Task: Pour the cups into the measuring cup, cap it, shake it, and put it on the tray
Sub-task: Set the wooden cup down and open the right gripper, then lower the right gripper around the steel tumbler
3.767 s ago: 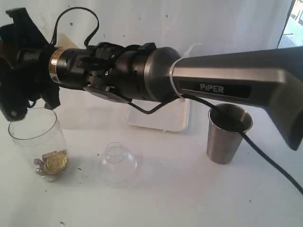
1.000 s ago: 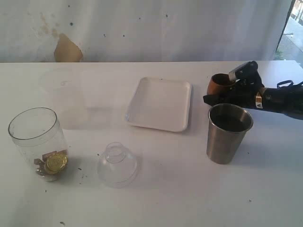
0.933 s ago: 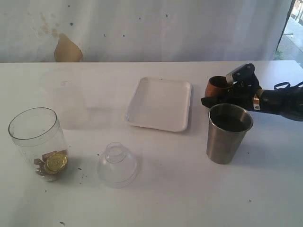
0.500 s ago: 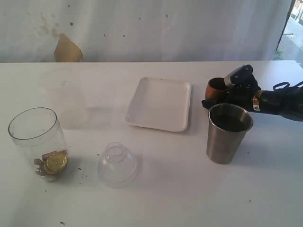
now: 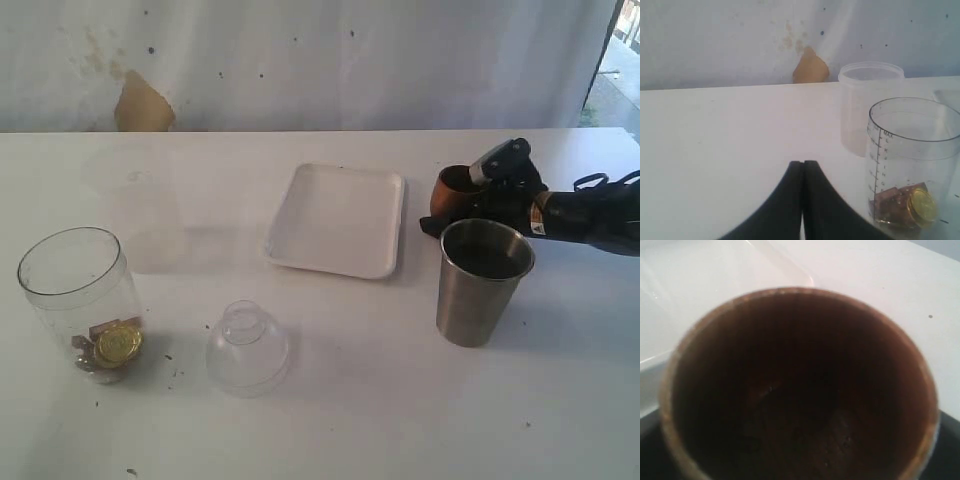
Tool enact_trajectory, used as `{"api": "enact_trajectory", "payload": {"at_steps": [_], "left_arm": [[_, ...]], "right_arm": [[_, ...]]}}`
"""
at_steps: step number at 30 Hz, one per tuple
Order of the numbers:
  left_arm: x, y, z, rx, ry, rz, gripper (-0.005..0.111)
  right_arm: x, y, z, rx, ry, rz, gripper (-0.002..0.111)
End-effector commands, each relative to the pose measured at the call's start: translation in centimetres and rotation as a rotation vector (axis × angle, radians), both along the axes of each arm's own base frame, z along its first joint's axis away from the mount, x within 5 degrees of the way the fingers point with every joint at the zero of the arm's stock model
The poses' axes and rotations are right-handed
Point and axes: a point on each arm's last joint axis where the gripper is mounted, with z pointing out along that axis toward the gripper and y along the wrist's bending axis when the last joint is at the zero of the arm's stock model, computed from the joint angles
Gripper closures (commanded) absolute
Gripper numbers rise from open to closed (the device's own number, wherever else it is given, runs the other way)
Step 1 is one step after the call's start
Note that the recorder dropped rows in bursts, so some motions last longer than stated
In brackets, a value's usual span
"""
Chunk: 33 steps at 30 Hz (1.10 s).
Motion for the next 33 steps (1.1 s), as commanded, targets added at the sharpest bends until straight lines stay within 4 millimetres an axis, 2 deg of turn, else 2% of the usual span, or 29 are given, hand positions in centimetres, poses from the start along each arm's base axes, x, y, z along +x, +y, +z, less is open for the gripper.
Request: {"api": "enact_trajectory", "payload": {"at_steps": [1, 7, 11, 15, 22, 25, 28, 29, 31, 33], "left_arm": [[0.0, 0.0, 0.1, -0.007, -0.01, -0.001, 0.107], [0.0, 0.0, 0.1, -0.007, -0.01, -0.001, 0.107], [0.0, 0.0, 0.1, -0.007, -0.01, -0.001, 0.107], [0.0, 0.0, 0.1, -0.007, -0.01, -0.001, 0.107], [0.0, 0.0, 0.1, -0.007, -0.01, -0.001, 0.107], [0.0, 0.0, 0.1, -0.007, -0.01, -0.001, 0.107], [0.0, 0.0, 0.1, -0.007, -0.01, -0.001, 0.107], [0.0, 0.0, 0.1, -0.007, -0.01, -0.001, 0.107], [0.0, 0.0, 0.1, -0.007, -0.01, -0.001, 0.107], [0.0, 0.0, 0.1, -0.007, -0.01, -0.001, 0.107]], "right_arm": [[0.2, 0.2, 0.4, 0.009, -0.024, 0.017, 0.012], [0.4, 0.2, 2.9, -0.002, -0.078, 0.019, 0.012], [0.4, 0.2, 3.7, -0.004, -0.095, 0.018, 0.012], [0.4, 0.2, 5.9, -0.016, -0.142, 0.017, 0.012], [-0.3, 0.5, 13.3, 0.076, -0.232, -0.017, 0.012], [-1.3, 0.7, 17.4, 0.157, -0.254, -0.031, 0.012], [-3.2, 1.4, 20.7, 0.167, -0.228, 0.033, 0.012], [-4.1, 1.8, 21.9, 0.114, -0.239, 0.1, 0.012], [-5.7, 2.6, 23.4, 0.041, -0.264, 0.221, 0.012], [-7.2, 3.2, 24.8, 0.043, -0.251, 0.29, 0.012]]}}
